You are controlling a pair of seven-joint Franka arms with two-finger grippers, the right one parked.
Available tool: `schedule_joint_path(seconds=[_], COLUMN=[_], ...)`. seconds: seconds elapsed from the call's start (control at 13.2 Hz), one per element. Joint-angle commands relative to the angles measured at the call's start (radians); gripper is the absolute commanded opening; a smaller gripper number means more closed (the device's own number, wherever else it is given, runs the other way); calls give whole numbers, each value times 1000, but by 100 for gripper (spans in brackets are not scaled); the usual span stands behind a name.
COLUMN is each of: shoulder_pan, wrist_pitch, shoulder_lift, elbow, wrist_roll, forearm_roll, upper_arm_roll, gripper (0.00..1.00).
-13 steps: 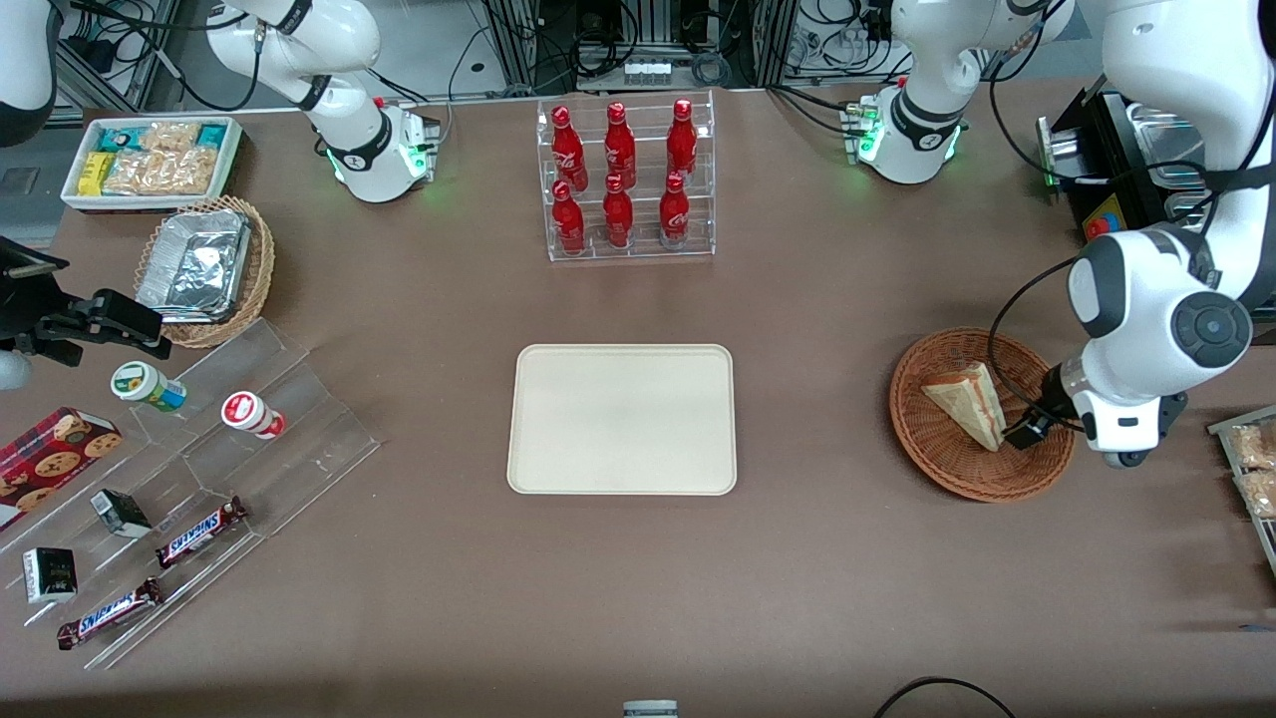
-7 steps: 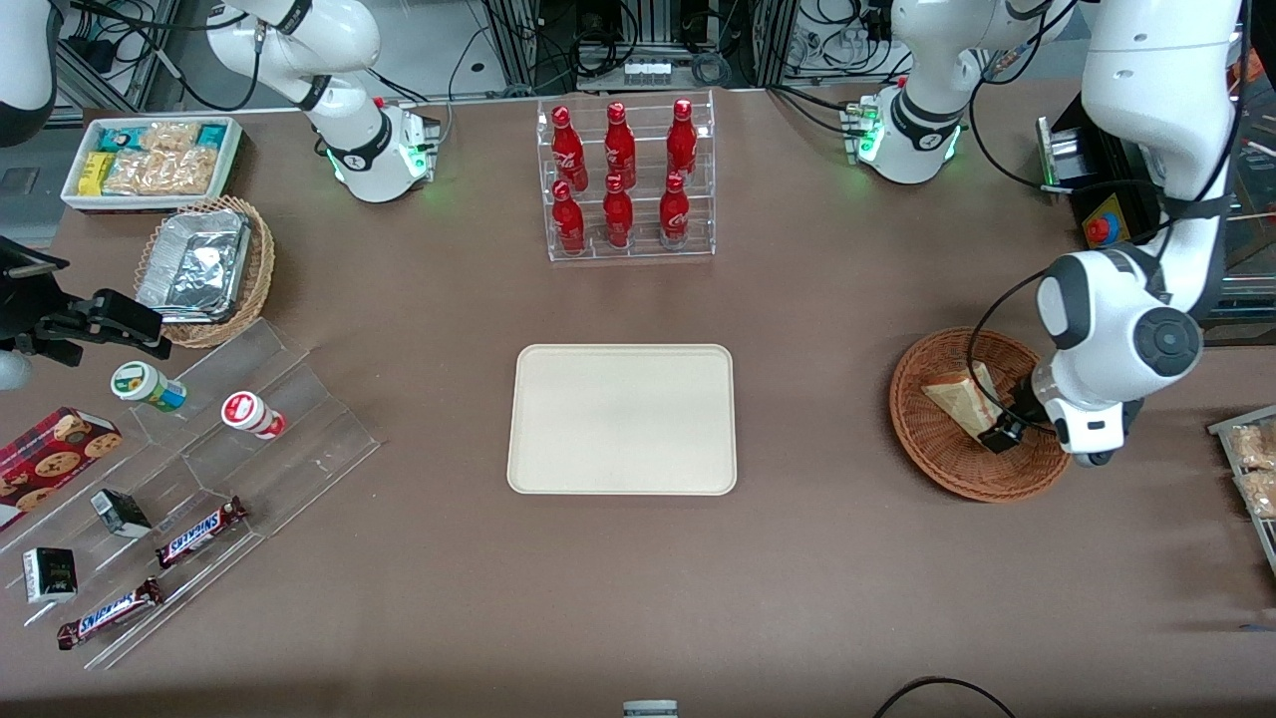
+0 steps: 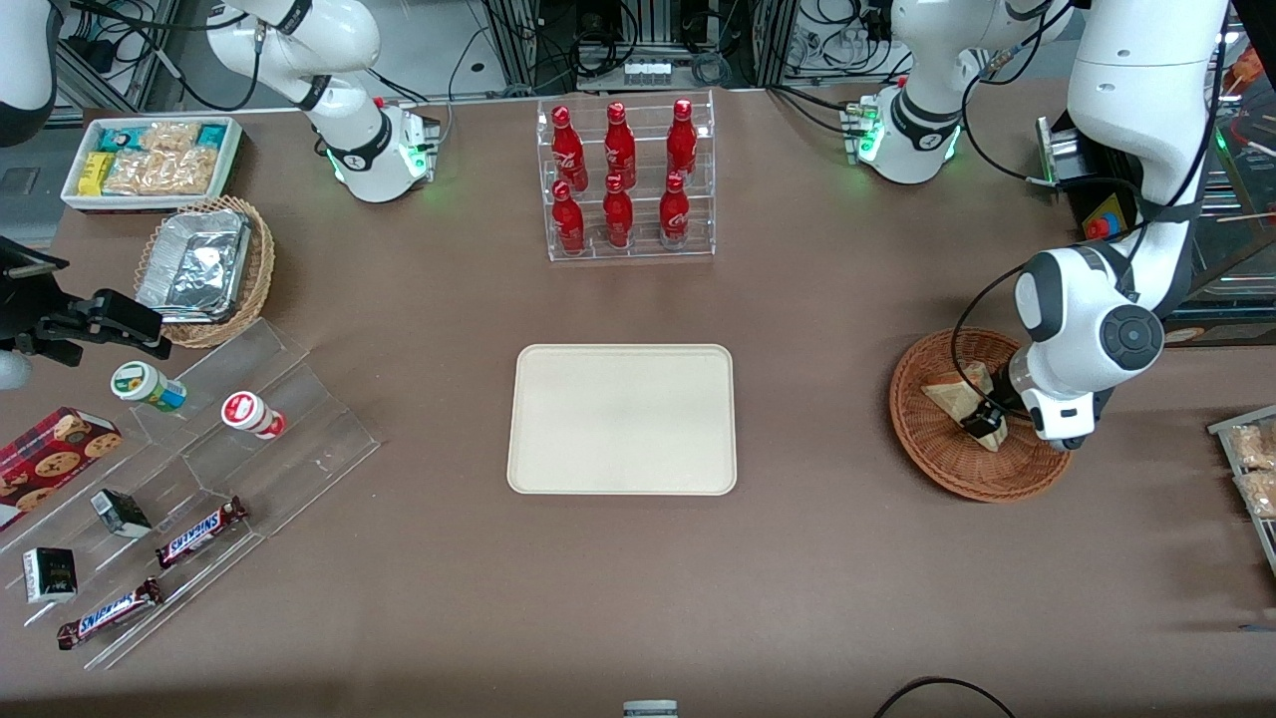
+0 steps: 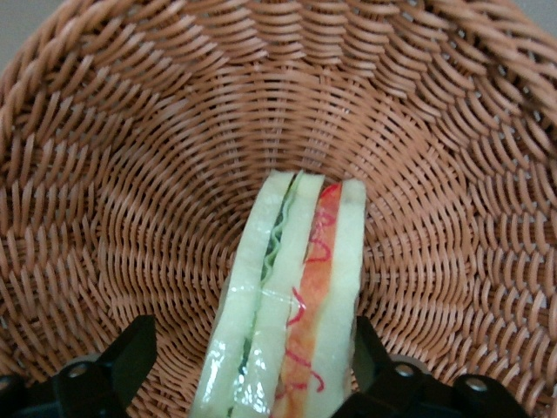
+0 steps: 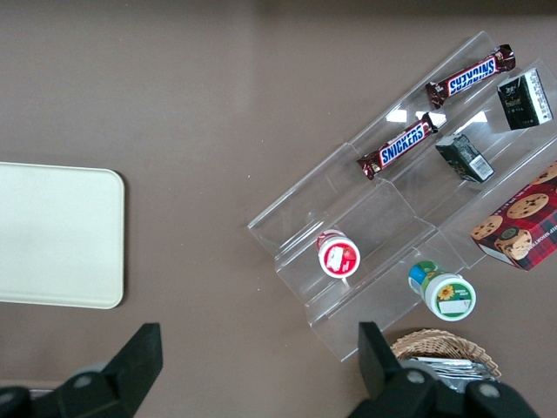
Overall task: Place sandwich from basket to tray
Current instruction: 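Close the left gripper on the sandwich's crust edge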
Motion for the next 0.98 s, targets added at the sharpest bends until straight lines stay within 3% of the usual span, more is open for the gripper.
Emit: schedule_joint_path(seconds=[0.0, 0.08, 0.3, 0.53, 0.91], shoulder_pan=[-15, -11, -13, -13, -82], wrist_pitch=[22, 18, -21, -129, -401], shoulder_lift=[-3, -3, -21, -70, -52], elbow=[-21, -21, -12, 45, 318], wrist_roll=[-18, -6, 9, 41, 68], forearm_roll=[-3, -1, 5, 7, 5], upper_arm_roll=[2, 2, 2, -2, -11], gripper=[82, 69, 50, 46, 43])
